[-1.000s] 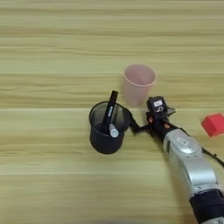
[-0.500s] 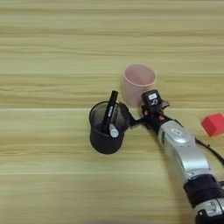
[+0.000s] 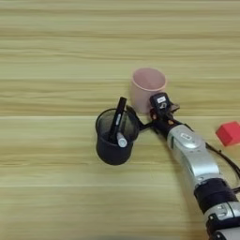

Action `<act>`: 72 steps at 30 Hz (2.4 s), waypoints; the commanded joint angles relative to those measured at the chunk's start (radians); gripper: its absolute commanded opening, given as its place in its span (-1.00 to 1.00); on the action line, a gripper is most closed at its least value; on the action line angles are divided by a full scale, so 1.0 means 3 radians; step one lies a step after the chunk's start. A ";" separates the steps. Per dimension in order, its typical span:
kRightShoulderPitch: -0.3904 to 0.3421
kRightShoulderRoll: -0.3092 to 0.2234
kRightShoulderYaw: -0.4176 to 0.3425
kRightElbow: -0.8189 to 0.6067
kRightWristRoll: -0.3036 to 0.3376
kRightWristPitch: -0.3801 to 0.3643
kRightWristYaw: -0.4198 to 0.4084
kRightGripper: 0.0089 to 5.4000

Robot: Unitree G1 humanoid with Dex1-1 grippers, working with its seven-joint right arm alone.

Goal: Move the objects on the table

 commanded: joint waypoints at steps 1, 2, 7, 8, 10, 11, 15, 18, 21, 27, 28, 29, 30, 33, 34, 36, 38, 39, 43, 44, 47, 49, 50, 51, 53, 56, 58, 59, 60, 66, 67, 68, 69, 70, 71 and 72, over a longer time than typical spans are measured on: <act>0.0093 -0.0054 0.0024 0.0232 -0.0147 0.0114 -0.0104 1.00; 0.0091 -0.0054 0.0025 0.0245 -0.0148 0.0108 -0.0110 1.00; 0.0088 -0.0058 0.0023 0.0266 -0.0140 0.0087 -0.0121 1.00; 0.0092 -0.0059 0.0024 0.0256 -0.0139 0.0088 -0.0120 1.00; 0.0098 -0.0059 0.0027 0.0240 -0.0139 0.0088 -0.0119 1.00; 0.0100 -0.0059 0.0029 0.0235 -0.0139 0.0089 -0.0118 1.00; 0.0115 -0.0062 0.0035 0.0209 -0.0138 0.0091 -0.0106 0.95; 0.0140 -0.0064 0.0041 0.0161 -0.0138 0.0098 -0.0103 0.86; 0.0156 -0.0063 0.0045 0.0139 -0.0141 0.0099 -0.0104 0.72; 0.0175 -0.0060 0.0034 0.0123 -0.0150 0.0098 -0.0117 0.50; 0.0176 -0.0059 0.0032 0.0123 -0.0152 0.0098 -0.0119 0.46; 0.0176 -0.0058 0.0030 0.0122 -0.0152 0.0100 -0.0120 0.42; 0.0176 -0.0058 0.0029 0.0121 -0.0153 0.0102 -0.0120 0.38; 0.0177 -0.0057 0.0026 0.0119 -0.0152 0.0102 -0.0120 0.36; 0.0179 -0.0057 0.0025 0.0116 -0.0151 0.0102 -0.0120 0.36; 0.0189 -0.0058 0.0024 0.0097 -0.0149 0.0106 -0.0119 0.36; 0.0199 -0.0058 0.0023 0.0081 -0.0147 0.0108 -0.0121 0.36; 0.0215 -0.0060 0.0021 0.0060 -0.0143 0.0110 -0.0124 0.36; 0.0297 -0.0066 0.0004 -0.0047 -0.0126 0.0127 -0.0146 0.36; 0.0321 -0.0066 0.0000 -0.0079 -0.0124 0.0136 -0.0154 0.36; 0.0412 -0.0066 -0.0005 -0.0175 -0.0125 0.0157 -0.0167 0.36; 0.0470 -0.0064 -0.0007 -0.0245 -0.0125 0.0172 -0.0171 0.36; 0.0498 -0.0064 -0.0008 -0.0284 -0.0124 0.0182 -0.0172 0.36; 0.0536 -0.0066 -0.0012 -0.0329 -0.0125 0.0188 -0.0181 0.36; 0.0602 -0.0072 -0.0020 -0.0406 -0.0127 0.0198 -0.0192 0.36; 0.0710 -0.0085 -0.0031 -0.0563 -0.0127 0.0232 -0.0211 0.36; 0.0776 -0.0091 -0.0044 -0.0666 -0.0124 0.0260 -0.0226 0.36; 0.0823 -0.0094 -0.0051 -0.0728 -0.0121 0.0273 -0.0231 0.36; 0.0864 -0.0096 -0.0056 -0.0779 -0.0120 0.0284 -0.0234 0.36; 0.1123 -0.0108 -0.0056 -0.1098 -0.0168 0.0352 -0.0268 0.36; 0.1161 -0.0115 -0.0063 -0.1149 -0.0178 0.0358 -0.0281 0.36; 0.1195 -0.0120 -0.0071 -0.1192 -0.0180 0.0365 -0.0290 0.36; 0.1224 -0.0125 -0.0077 -0.1233 -0.0179 0.0378 -0.0297 0.36; 0.1250 -0.0128 -0.0083 -0.1265 -0.0176 0.0390 -0.0302 0.36; 0.1282 -0.0129 -0.0087 -0.1302 -0.0172 0.0402 -0.0304 0.36; 0.1328 -0.0126 -0.0089 -0.1340 -0.0169 0.0407 -0.0307 0.36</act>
